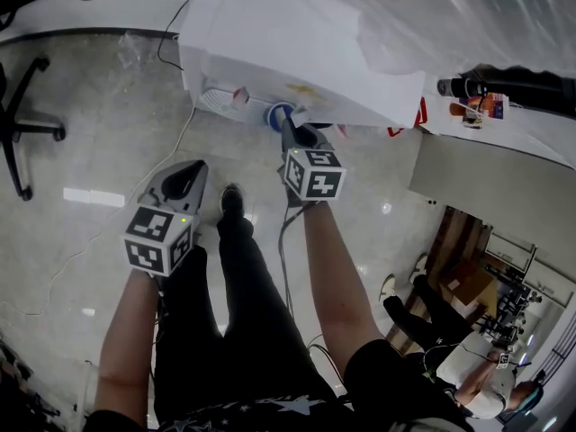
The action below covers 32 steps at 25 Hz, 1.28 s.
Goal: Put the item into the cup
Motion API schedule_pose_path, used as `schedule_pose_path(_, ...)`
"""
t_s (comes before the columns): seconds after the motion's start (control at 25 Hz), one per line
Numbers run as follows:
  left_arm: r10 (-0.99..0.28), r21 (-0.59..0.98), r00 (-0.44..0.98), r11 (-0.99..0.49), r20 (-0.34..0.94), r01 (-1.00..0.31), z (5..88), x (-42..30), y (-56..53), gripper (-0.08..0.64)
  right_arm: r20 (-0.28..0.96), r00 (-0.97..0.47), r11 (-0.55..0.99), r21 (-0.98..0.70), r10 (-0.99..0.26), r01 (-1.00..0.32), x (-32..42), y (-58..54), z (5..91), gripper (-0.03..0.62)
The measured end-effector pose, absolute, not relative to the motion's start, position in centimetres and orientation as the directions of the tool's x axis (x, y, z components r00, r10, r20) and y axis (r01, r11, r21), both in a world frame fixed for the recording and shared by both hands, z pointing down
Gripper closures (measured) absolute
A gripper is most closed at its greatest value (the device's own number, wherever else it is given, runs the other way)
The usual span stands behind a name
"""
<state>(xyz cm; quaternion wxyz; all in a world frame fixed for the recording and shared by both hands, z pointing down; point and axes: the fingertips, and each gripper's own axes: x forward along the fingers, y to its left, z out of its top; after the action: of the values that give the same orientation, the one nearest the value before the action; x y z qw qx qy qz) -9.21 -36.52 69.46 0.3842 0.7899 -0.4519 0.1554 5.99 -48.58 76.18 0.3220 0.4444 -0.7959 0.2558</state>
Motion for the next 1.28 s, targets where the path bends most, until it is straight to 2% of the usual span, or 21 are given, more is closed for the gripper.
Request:
schedule_pose_path(0.16, -0.586, 0.469, 0.545, -0.296, 0.599, -0.832, 69.8, -9.2, -36.2, 0.555, 0.741, -0.398, 0.471, -0.126, -0.541, -0.873, 5.9, -48.5, 76.5, 0.584)
schedule_pose_path(0.24, -0.583, 0.468, 0.548, -0.299, 0.601, -0.831, 70.0, -9.2, -36.1, 0.555, 0.742, -0.4, 0.466, -0.132, -0.539, -0.875, 5.9, -48.5, 76.7, 0.518)
schedule_pose_path(0.6, -0.576, 0.466, 0.556, -0.315, 0.599, -0.827, 68.8, -9.1, -35.5, 0.555, 0.731, -0.395, 0.438, -0.146, -0.557, -0.887, 6.3, -47.7, 75.1, 0.518)
schedule_pose_path(0.96, -0.55, 0.46, 0.597, -0.382, 0.584, -0.802, 65.3, -8.8, -33.7, 0.555, 0.675, -0.424, 0.362, -0.242, -0.603, -0.9, 5.8, -43.7, 70.1, 0.518)
schedule_pose_path(1.28, -0.518, 0.453, 0.64, -0.454, 0.567, -0.768, 61.7, -8.9, -31.3, 0.555, 0.624, -0.404, 0.243, -0.33, -0.669, -0.912, 6.3, -39.0, 65.8, 0.529)
